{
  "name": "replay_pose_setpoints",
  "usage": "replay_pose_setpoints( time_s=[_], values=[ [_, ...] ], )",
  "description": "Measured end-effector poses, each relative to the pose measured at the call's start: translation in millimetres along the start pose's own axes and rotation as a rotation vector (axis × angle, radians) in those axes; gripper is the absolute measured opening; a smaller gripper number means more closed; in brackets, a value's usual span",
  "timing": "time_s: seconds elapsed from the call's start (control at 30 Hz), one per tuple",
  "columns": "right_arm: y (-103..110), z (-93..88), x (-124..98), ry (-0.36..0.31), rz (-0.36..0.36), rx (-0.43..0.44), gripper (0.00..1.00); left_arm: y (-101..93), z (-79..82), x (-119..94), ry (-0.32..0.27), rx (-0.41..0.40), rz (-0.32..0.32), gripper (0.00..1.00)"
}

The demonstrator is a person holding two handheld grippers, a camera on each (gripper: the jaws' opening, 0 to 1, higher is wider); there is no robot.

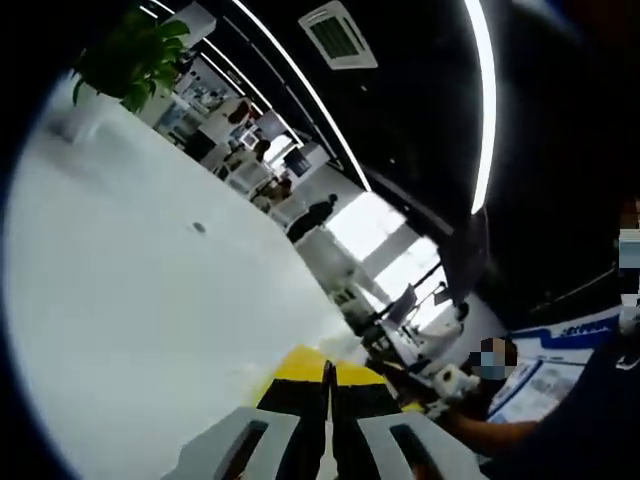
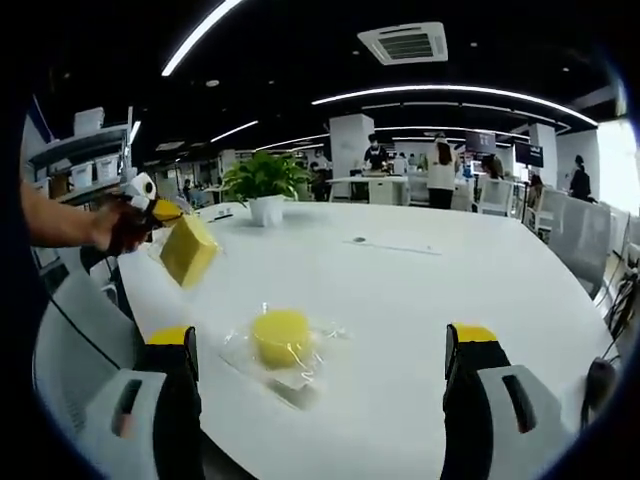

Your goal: Compare the silicone blocks by pressing each to a similar depth, holding the contact briefly, and releasing to observe deformation and rebound differences across the visible hardness samples.

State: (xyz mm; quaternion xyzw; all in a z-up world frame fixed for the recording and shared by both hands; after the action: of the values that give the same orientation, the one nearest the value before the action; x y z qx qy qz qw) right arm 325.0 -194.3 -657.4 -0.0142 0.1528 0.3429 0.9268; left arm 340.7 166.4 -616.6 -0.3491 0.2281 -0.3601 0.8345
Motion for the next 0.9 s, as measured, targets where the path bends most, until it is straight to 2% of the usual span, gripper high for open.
replay_pose_setpoints(
  time_s=[0.3,0.63,0.73,0.77,0.8,0.9],
  values=[
    [-0.5,-3.0,3.7,0.015,0.009,0.011,0.96,20.5,-10.3,2.4,0.002,-0.089,0.021,0.00],
    [0.0,-4.4,5.8,0.019,0.014,0.014,0.96,38.4,-13.5,2.6,0.003,-0.123,0.053,0.00],
    [-0.6,-5.3,6.0,0.022,0.011,0.019,0.96,53.0,-19.5,3.6,0.012,-0.140,0.091,0.00],
    [-0.4,-5.9,6.3,0.023,0.010,0.020,0.96,59.9,-18.7,3.2,-0.012,-0.148,0.097,0.00],
    [-0.2,-6.0,6.5,0.024,0.011,0.021,0.96,67.0,-17.9,1.8,-0.012,-0.171,0.099,0.00],
    [1.6,-5.7,7.3,0.027,0.017,0.018,0.96,79.8,-16.0,0.6,-0.029,-0.170,0.125,0.00]
  ],
)
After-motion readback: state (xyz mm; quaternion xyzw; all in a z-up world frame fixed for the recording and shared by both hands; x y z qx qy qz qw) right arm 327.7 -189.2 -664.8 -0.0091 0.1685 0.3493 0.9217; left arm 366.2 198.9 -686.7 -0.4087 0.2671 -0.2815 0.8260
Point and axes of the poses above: the point that each gripper's makers call its tool centre point, and the gripper's own axes: x roughly forward along the fingers, y roughly to its left, z roughly out of its top, the point moved 7 cm from there along -x, roughly backward along the fingers, and after that the axes turned 2 degrees about z, right-handed, at the moved point
